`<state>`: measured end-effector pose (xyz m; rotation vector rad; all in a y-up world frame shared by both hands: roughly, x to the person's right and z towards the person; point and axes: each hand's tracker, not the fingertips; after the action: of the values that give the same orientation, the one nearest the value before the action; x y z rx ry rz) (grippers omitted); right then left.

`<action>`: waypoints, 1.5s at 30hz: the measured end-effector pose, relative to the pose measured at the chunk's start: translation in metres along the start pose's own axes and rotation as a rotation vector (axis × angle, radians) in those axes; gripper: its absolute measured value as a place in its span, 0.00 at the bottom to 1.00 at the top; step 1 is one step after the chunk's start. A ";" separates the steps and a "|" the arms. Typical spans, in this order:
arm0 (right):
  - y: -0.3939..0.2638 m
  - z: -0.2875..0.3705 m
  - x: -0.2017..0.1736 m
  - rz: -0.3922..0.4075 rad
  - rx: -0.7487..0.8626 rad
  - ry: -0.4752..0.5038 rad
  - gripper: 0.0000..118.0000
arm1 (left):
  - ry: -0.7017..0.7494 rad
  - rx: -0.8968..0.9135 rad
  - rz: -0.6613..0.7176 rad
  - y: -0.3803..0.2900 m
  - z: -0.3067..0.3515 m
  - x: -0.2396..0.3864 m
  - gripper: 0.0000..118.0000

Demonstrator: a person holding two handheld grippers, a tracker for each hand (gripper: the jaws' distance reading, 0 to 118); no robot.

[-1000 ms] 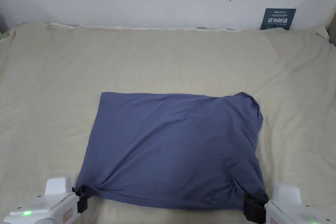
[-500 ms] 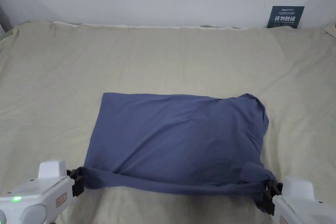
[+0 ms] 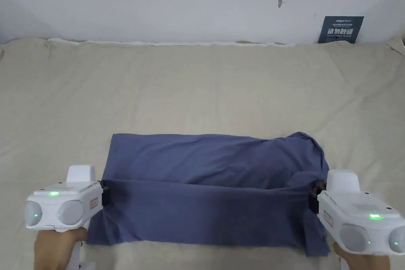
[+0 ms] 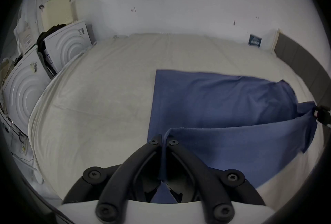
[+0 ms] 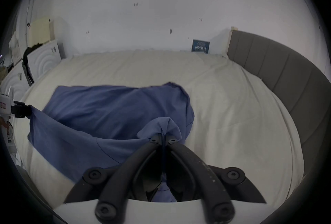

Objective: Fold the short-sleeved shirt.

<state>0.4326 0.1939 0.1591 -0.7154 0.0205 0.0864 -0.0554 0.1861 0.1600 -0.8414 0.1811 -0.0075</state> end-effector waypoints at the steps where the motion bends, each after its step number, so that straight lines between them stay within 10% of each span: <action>1: 0.002 -0.011 0.000 0.009 -0.026 -0.006 0.04 | 0.001 -0.032 -0.014 0.001 -0.011 0.002 0.03; 10: -0.012 -0.063 0.010 -0.130 -0.204 0.005 0.10 | 0.023 -0.117 -0.037 -0.005 -0.039 0.010 0.04; 12: -0.006 -0.049 0.008 -0.147 -0.200 -0.002 0.39 | 0.004 -0.116 -0.004 0.000 -0.026 0.008 0.29; 15: 0.001 -0.015 0.015 -0.168 -0.042 0.005 0.78 | -0.052 0.029 0.048 0.004 0.014 0.009 0.92; 23: 0.008 0.138 0.010 -0.177 0.353 -0.006 0.87 | -0.081 0.427 0.114 0.002 0.150 0.022 0.96; 28: -0.011 0.191 0.000 -0.111 0.455 -0.054 0.83 | -0.054 0.537 0.124 -0.026 0.196 0.030 0.73; 30: -0.020 0.203 -0.003 -0.076 0.468 -0.065 0.59 | -0.039 0.551 0.113 -0.040 0.206 0.032 0.41; 32: -0.028 0.213 -0.007 -0.064 0.468 -0.073 0.08 | -0.024 0.555 0.099 -0.053 0.207 0.035 0.03; 45: -0.032 0.207 -0.002 -0.057 0.429 -0.060 0.01 | -0.075 0.217 0.132 -0.053 0.156 0.006 0.00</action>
<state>0.4306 0.3051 0.3362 -0.2847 -0.0380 0.0464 -0.0203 0.2659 0.2996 -0.6115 0.1616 0.1266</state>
